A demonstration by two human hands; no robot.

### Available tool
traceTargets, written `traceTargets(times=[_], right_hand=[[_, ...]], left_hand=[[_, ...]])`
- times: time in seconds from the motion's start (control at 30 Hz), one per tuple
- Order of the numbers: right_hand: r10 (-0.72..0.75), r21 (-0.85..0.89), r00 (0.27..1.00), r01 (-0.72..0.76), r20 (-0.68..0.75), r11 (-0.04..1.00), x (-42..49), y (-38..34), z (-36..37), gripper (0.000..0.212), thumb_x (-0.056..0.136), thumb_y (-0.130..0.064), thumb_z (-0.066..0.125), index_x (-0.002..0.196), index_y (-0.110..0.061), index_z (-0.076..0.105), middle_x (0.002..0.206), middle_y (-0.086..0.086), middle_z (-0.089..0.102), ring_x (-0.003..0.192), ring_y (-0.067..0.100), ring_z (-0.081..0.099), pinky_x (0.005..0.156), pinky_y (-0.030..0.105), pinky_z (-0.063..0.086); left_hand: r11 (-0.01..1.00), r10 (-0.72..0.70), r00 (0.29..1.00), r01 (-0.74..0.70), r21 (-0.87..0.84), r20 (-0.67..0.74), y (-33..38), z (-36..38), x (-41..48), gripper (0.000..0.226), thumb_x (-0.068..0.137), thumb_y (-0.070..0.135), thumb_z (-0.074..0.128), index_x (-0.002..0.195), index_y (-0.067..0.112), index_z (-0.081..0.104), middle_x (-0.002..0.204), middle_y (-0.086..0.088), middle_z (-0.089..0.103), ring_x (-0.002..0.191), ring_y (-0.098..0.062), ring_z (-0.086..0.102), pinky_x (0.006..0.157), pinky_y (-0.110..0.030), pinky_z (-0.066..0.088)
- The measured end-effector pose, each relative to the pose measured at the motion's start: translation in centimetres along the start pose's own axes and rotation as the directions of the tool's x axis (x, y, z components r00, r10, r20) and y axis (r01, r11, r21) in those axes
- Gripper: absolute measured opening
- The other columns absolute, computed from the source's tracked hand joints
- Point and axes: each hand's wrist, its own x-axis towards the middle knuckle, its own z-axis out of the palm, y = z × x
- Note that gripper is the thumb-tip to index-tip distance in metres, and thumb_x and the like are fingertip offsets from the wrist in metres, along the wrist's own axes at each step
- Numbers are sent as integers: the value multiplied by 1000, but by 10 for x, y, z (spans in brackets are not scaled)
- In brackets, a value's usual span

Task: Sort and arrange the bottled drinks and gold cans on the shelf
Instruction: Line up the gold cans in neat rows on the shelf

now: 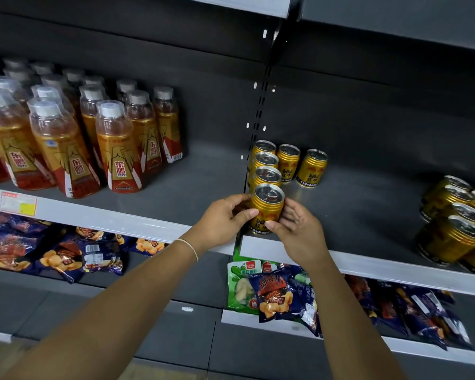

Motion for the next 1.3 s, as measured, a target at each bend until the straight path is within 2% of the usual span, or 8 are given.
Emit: traceTargets(times=[0.27,0.53,0.7,0.8,0.97,1.07,1.17,1.3], right_hand=[[5,-36,1000,-6,-11,999,0,-1,1,65,82,-2,76,140,-17,50,131,-2,63,117,9,62,100,28,51],[-4,-129,1000,6,19,992,-1,1,2,65,87,-5,72,144,-19,45,137,-3,60,122,6,59,107,33,46],[3,-133,1000,-3,4,991,-2,-2,3,64,87,-3,72,143,-19,45,129,-8,61,118,3,60,105,29,47],[24,-111,1000,-23,1,994,-4,-6,1,66,85,0,73,142,-17,46,127,-8,61,115,0,60,103,25,48],[40,21,996,-38,-77,999,-3,-8,-10,63,84,12,66,141,-9,47,139,5,56,126,13,56,103,24,46],[35,21,991,-32,-127,999,-3,-10,-16,47,87,10,61,128,-11,57,129,9,64,116,15,62,103,31,48],[1,-58,987,-10,-162,998,-6,-13,-34,32,90,8,58,113,-14,62,112,7,69,108,20,66,102,34,50],[-93,-403,978,10,-186,915,-14,-16,-88,31,90,-1,62,120,-8,65,112,6,70,103,15,65,99,32,51]], left_hand=[[998,50,998,-48,49,-40,0,2,-1,40,94,33,61,131,19,58,119,4,67,106,-7,62,87,-9,47],[999,28,999,-27,43,-15,-2,2,0,39,93,32,62,129,19,58,118,5,68,107,-8,63,92,-21,50],[995,28,1000,-27,100,-11,-1,2,-2,40,94,35,61,130,18,58,119,3,67,105,-7,62,87,-12,46],[989,23,999,-17,145,-35,3,3,-4,39,94,36,60,128,16,58,116,-1,68,102,-12,62,88,-23,50],[946,277,893,-189,264,-354,16,18,-29,20,97,25,53,86,10,58,76,5,54,69,-9,48,64,-24,38],[879,442,848,-343,331,-292,37,41,-41,23,97,24,48,82,8,57,74,7,50,69,-6,43,63,-22,35],[859,483,857,-424,288,-179,62,66,-30,16,96,17,50,89,7,61,79,4,57,72,-9,50,66,-23,41],[906,396,906,-360,222,-147,84,105,-2,17,92,8,56,107,5,64,99,-7,68,92,-18,63,82,-28,50]])
